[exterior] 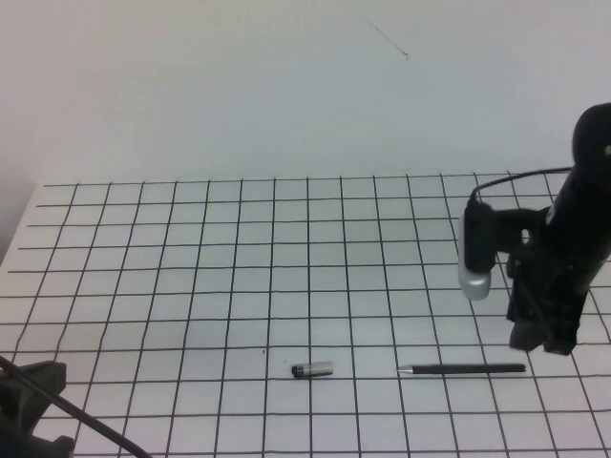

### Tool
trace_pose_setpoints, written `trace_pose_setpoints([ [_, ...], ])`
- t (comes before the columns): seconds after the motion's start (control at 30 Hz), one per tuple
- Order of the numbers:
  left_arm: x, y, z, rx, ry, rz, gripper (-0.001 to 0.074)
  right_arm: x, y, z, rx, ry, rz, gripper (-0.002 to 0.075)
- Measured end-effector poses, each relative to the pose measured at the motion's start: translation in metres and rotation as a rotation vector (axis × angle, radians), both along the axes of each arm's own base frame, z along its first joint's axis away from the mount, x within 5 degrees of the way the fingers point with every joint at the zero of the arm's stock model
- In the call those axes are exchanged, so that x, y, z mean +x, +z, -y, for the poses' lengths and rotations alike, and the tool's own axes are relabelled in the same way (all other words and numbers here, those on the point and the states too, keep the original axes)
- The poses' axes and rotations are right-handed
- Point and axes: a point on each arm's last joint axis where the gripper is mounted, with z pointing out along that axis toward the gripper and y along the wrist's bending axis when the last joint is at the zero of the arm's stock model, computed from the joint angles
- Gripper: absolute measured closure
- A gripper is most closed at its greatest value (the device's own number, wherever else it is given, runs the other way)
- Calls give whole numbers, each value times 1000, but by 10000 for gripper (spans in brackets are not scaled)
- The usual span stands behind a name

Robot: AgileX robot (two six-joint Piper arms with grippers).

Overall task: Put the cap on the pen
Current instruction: Put the cap on the pen

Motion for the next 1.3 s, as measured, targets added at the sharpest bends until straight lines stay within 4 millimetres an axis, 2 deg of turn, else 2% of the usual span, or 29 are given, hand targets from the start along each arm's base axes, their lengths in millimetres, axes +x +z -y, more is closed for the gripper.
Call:
trace_pose_setpoints([
  [0.07, 0, 0, 0, 0, 0, 0, 736, 2, -10, -2, -1, 21, -28, 273],
  [0.3, 1, 1, 0, -8, 6, 8, 736, 7, -37, -1, -52, 48, -93, 379],
  [0.53, 1, 2, 0, -13, 12, 16, 736, 14, -52, -3, -47, 72, -66, 381],
  [0.7, 1, 2, 0, -14, 12, 16, 736, 15, -61, -4, -51, 62, -92, 391],
  [1.3, 1, 2, 0, -17, 13, 17, 736, 15, -69, -4, -54, 57, -115, 627],
])
